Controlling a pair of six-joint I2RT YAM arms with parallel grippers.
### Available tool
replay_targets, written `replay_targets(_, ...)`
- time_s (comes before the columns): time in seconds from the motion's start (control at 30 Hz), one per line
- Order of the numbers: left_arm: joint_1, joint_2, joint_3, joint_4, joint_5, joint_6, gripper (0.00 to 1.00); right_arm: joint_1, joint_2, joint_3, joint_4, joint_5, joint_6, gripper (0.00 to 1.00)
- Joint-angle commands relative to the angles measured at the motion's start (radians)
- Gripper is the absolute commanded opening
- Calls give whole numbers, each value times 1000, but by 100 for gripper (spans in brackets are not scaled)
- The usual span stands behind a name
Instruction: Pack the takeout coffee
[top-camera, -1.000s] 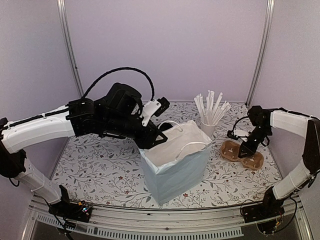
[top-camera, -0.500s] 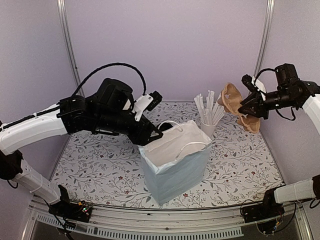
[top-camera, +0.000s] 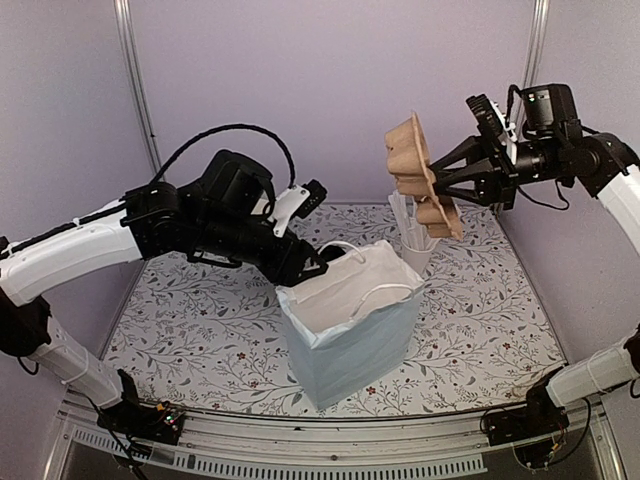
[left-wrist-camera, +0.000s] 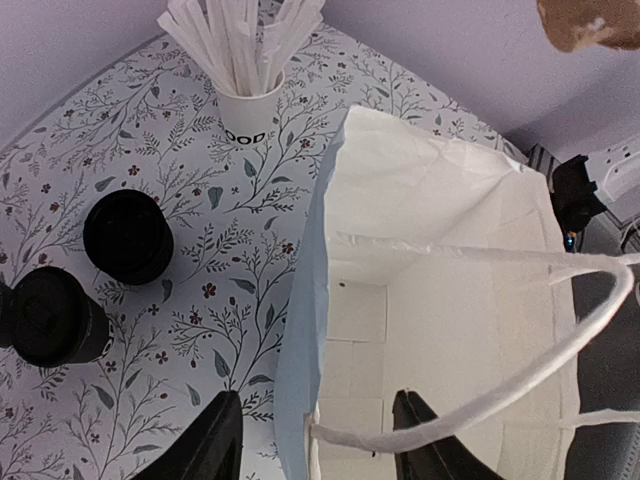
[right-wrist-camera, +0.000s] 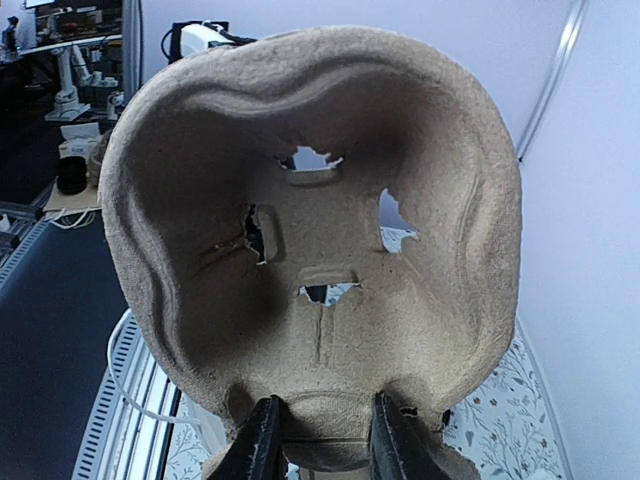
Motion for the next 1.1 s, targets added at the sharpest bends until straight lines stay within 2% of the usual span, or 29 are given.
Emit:
replay_targets(0.0,35,45,43,22,39,-8,52,161,62,49,-12,39,-11,27)
replay_targets(0.17,93,65,35,106,108,-64,46,305,107,52,-32,84,-44,27)
replay_targets(0.37,143,49,-13,215,192,-138,39,415,140,25,-28,154,-58,26)
replay_targets(0.6,155,50,-54,267,288,-142,38,440,197,34,-11,160,-70,26)
replay_targets(1.07,155,21,-100,291,323,-134,40,468,350,88,19,168,-101,26)
